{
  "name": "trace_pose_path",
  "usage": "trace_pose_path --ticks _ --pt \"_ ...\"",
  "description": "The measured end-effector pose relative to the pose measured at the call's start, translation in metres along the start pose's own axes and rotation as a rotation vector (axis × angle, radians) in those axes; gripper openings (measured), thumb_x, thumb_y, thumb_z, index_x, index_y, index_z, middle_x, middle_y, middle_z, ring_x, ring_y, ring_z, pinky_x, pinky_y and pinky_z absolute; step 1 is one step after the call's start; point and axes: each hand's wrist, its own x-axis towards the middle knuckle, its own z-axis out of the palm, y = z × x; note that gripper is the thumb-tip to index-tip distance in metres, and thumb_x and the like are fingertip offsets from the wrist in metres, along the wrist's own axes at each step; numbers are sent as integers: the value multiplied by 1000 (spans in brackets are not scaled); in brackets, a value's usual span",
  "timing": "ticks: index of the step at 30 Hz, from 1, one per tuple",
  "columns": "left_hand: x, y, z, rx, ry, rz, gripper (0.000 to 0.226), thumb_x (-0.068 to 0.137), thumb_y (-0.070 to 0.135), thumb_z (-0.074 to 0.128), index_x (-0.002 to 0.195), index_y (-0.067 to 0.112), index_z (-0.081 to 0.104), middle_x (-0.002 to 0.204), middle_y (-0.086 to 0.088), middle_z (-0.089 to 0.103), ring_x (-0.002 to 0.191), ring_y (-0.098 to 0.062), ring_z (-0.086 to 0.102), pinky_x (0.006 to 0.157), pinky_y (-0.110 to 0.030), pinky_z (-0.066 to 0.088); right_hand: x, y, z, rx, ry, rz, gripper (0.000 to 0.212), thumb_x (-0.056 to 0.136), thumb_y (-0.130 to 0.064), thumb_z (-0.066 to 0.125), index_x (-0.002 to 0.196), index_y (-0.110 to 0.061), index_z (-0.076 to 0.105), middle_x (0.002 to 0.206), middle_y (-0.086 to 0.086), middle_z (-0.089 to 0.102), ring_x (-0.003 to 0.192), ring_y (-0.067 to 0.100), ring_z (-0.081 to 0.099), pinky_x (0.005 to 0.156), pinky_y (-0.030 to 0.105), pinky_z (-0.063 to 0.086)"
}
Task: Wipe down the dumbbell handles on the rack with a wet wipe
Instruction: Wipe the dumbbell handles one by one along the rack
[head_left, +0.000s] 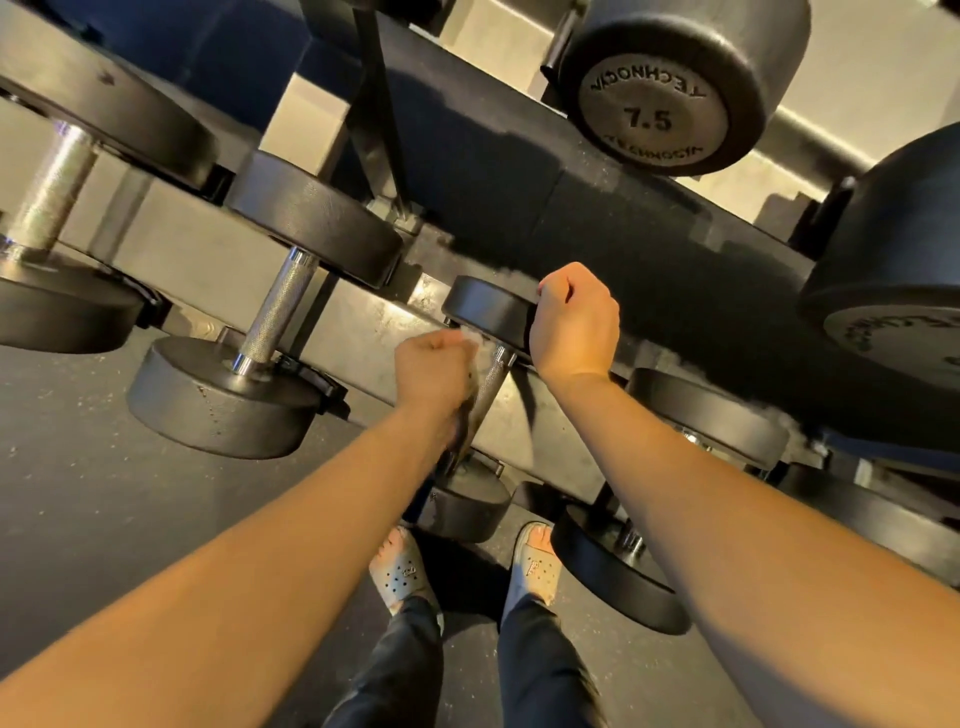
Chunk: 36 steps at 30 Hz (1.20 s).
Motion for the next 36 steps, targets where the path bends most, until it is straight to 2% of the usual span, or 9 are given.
trace_pose_path --ticks 7,11,15,18,23,27,31,33,36 --pt "-21 -35 22 364 34 418 23 100 20 55 78 22 61 75 5 63 71 -7 59 68 -23 48 0 0 0 -33 4 -21 30 100 -18 44 77 -13 62 68 -1 55 67 17 58 63 34 48" --pt "3 -13 17 106 -180 72 32 98 5 47 71 11 64 73 -15 65 69 -27 67 62 -37 56 0 2 0 -40 -6 -60 32 101 -18 45 74 -16 61 63 -5 52 59 8 51 58 25 42" --pt "24 11 9 38 -546 -308 35 106 23 39 99 2 66 84 -17 74 71 -25 72 72 -37 60 2 6 2 -61 0 -78 35 100 -18 44 68 -15 58 59 -5 46 56 10 48 56 29 39" --pt "26 11 10 8 -510 -338 32 105 23 41 102 3 66 82 -15 74 69 -24 72 66 -33 62 2 7 2 -68 5 -75 35 102 -19 45 69 -17 57 61 -4 50 59 11 51 58 29 42" --pt "-6 -23 17 253 -84 311 32 102 16 52 71 12 61 67 -3 58 62 -14 52 59 -28 40 0 4 0 -85 -9 -75 35 103 -19 43 70 -21 56 62 -7 49 57 5 47 56 22 35" --pt "-44 -51 24 637 110 748 27 101 22 58 127 14 61 118 5 64 102 3 54 91 -13 45 -1 4 -1 -45 -5 -81 37 102 -20 43 67 -23 53 62 -4 51 56 8 47 56 25 36" --pt "-58 -64 38 724 75 744 41 103 24 52 142 16 46 144 -2 49 132 -10 50 108 -31 49 -2 3 -3 -36 -16 -82 38 103 -19 43 66 -24 52 63 -3 52 56 8 47 54 23 36" --pt "-54 -57 32 531 98 736 23 104 24 52 126 31 55 125 14 60 119 5 57 100 -14 46 -1 3 -2 -57 -33 -73 38 103 -19 44 66 -24 53 64 -3 53 57 8 49 54 24 38" --pt "-40 -37 23 498 102 693 21 98 15 52 84 28 62 83 11 65 78 -6 62 69 -14 41 2 4 -2 -58 -50 -51 37 103 -21 44 67 -23 54 65 -2 53 59 10 49 58 28 42"
